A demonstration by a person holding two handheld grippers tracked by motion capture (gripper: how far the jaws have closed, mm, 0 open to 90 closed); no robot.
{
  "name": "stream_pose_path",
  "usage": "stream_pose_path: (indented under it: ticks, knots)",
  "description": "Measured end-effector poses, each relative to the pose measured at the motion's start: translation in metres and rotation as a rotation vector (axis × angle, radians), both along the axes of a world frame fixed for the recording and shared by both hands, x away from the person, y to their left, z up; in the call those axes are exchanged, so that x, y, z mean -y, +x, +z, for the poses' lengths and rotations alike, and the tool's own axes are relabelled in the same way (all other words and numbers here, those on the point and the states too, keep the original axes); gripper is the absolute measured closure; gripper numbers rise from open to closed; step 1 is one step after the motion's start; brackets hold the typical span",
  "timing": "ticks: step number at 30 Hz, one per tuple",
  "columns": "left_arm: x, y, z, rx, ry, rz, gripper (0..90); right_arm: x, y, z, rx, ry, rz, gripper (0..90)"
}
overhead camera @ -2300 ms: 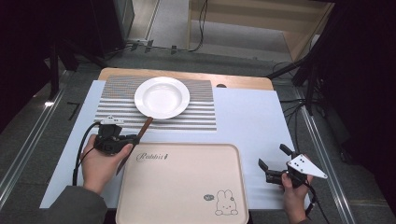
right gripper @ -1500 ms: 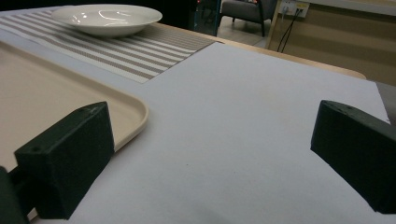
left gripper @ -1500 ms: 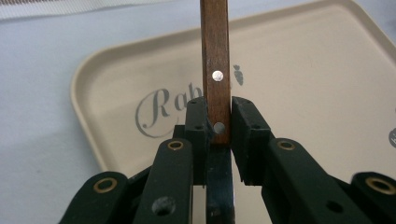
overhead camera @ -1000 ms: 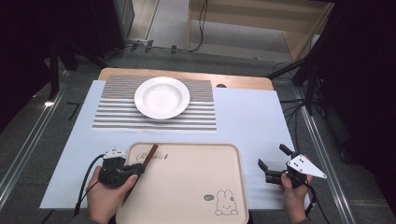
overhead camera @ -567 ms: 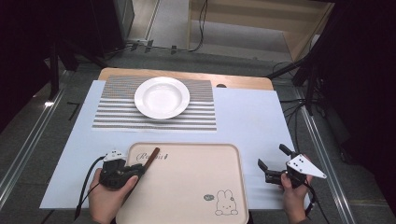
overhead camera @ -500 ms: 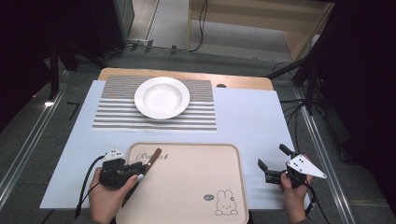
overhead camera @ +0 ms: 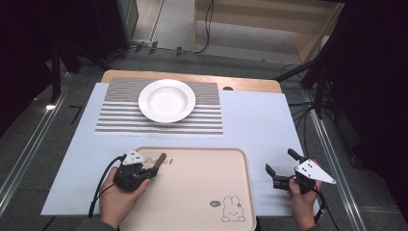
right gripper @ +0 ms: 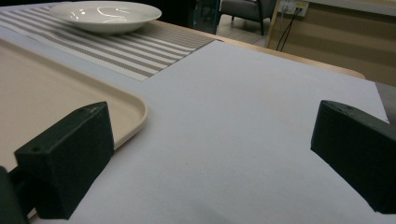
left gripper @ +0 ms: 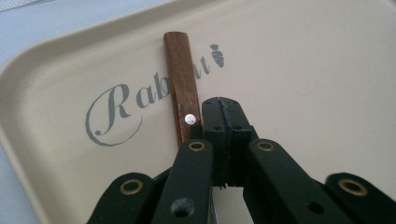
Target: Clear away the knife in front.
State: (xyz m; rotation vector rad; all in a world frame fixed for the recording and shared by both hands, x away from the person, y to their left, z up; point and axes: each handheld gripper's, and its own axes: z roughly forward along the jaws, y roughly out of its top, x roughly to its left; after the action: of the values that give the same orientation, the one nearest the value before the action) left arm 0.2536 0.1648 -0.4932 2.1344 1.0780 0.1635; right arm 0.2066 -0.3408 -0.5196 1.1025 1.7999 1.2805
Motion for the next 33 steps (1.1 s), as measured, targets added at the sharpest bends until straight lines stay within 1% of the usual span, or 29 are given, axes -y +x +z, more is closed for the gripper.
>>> stream_pose_path:
  ticks: [2, 5, 8, 10, 11, 14, 17, 19, 22, 32, 33]
  knots:
    - [-0.003, 0.001, -0.001, -0.006, 0.005, 0.007, 89.5, 0.0, 0.0, 0.0, 0.0, 0.001, 0.0, 0.0]
    - [-0.008, 0.002, -0.003, -0.014, -0.007, 0.018, 89.5, 0.0, 0.0, 0.0, 0.0, 0.0, 0.0, 0.0]
    - [-0.013, 0.002, -0.003, -0.018, -0.006, 0.029, 89.6, 0.0, 0.0, 0.0, 0.0, 0.001, 0.001, 0.0]
    - [-0.018, 0.002, -0.002, -0.018, -0.02, 0.033, 89.6, 0.0, 0.0, 0.0, 0.001, 0.002, 0.001, 0.0]
    - [-0.02, 0.002, -0.001, -0.02, -0.028, 0.024, 89.6, 0.0, 0.0, 0.0, 0.001, 0.002, 0.001, 0.0]
    - [-0.026, 0.003, -0.001, -0.025, -0.042, 0.035, 89.6, 0.0, 0.0, 0.0, 0.001, 0.001, 0.001, 0.0]
    - [-0.031, 0.004, -0.002, -0.029, -0.044, 0.044, 89.6, 0.0, 0.0, 0.0, 0.001, 0.002, 0.002, 0.0]
    - [-0.033, 0.005, -0.001, -0.026, -0.038, 0.052, 89.6, 0.0, 0.0, 0.0, 0.001, 0.002, 0.002, 0.0]
    - [-0.037, 0.005, -0.001, -0.026, -0.044, 0.066, 89.6, 0.0, 0.0, 0.0, 0.001, 0.002, 0.002, 0.0]
    - [-0.046, 0.006, -0.002, -0.027, -0.046, 0.083, 89.6, 0.0, 0.0, 0.0, 0.001, 0.003, 0.004, 0.0]
    - [-0.047, 0.006, -0.003, -0.028, -0.053, 0.085, 89.6, 0.0, 0.0, 0.0, 0.001, 0.003, 0.005, 0.0]
